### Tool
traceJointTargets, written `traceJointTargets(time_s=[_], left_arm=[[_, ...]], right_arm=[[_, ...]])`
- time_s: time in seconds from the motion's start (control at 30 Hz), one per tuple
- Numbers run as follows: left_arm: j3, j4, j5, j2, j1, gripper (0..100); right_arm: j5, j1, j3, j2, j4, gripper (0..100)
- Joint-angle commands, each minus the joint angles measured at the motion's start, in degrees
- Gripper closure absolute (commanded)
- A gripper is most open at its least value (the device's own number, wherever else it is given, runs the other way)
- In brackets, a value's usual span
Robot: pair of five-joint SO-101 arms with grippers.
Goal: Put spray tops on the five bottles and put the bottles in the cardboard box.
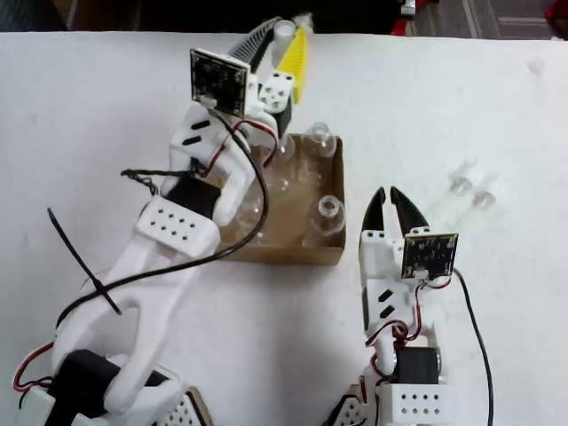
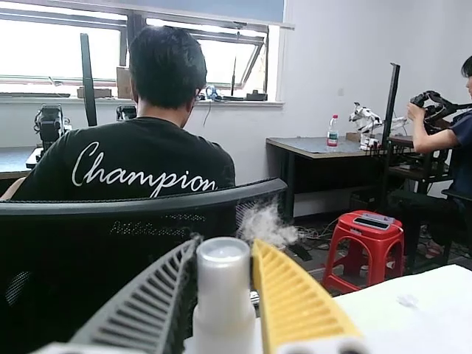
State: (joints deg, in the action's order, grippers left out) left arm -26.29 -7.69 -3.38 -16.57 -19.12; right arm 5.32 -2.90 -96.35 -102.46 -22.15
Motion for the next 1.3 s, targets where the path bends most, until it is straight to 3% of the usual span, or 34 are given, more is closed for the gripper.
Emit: traceJointTargets(time_s=[0.0,0.2,0.37,1.27], left_arm=[[3.5,-1.2,0.6,-0.7,0.5,98],[0.4,-1.5,0.5,-1.0,0.2,98],[0.4,-1.5,-4.7,-1.1,0.7,98],[-6.0,-1.6,-5.1,-0.6,2.5,98]], right_arm=[[0.9,0.0,-0.4,-0.5,0.2,95.6],[0.9,0.0,-0.4,-0.5,0.2,95.6],[0.9,0.0,-0.4,-0.5,0.2,95.6],[3.7,-0.3,-0.4,-0.5,0.2,95.6]])
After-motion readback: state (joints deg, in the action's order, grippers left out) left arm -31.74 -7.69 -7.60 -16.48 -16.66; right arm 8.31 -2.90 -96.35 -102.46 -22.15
